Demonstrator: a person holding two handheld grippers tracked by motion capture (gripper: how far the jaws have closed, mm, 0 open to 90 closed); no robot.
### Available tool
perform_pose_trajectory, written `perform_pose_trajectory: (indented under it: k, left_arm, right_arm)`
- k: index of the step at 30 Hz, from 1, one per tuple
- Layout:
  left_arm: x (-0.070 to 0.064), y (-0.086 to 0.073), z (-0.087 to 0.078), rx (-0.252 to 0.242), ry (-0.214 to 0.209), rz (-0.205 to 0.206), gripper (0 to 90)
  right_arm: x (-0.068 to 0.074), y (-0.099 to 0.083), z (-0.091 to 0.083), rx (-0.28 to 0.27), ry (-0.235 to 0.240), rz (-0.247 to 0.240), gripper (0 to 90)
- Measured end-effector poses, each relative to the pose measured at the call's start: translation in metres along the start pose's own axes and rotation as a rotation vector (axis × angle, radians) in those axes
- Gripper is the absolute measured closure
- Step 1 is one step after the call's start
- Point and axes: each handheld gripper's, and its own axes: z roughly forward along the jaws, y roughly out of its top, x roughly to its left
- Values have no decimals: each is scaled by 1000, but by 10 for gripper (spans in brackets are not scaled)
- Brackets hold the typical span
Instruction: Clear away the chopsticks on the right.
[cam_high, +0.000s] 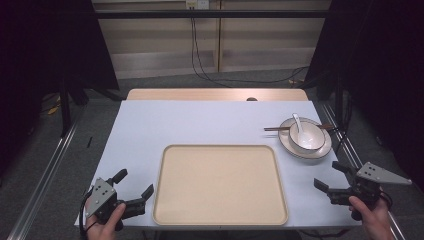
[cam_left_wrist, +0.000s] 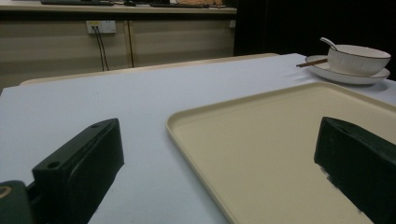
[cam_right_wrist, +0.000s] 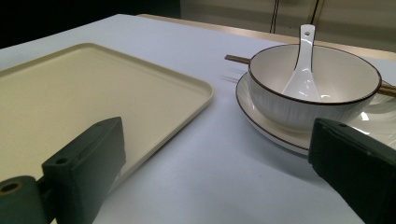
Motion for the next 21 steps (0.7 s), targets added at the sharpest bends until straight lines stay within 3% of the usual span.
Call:
perform_pose_trajectory:
  k: [5, 13, 21]
  left_arm:
    - [-1, 0, 1, 0, -15, 6, 13]
    - [-1, 1, 2, 0, -7, 2, 13]
    - [0, 1, 3, 3, -1, 12, 13]
  right_arm:
    - [0, 0, -1, 2, 5, -6, 36]
    - [-1, 0, -1, 18, 22, -4, 45]
    - [-9, 0, -2, 55, 8, -16, 47]
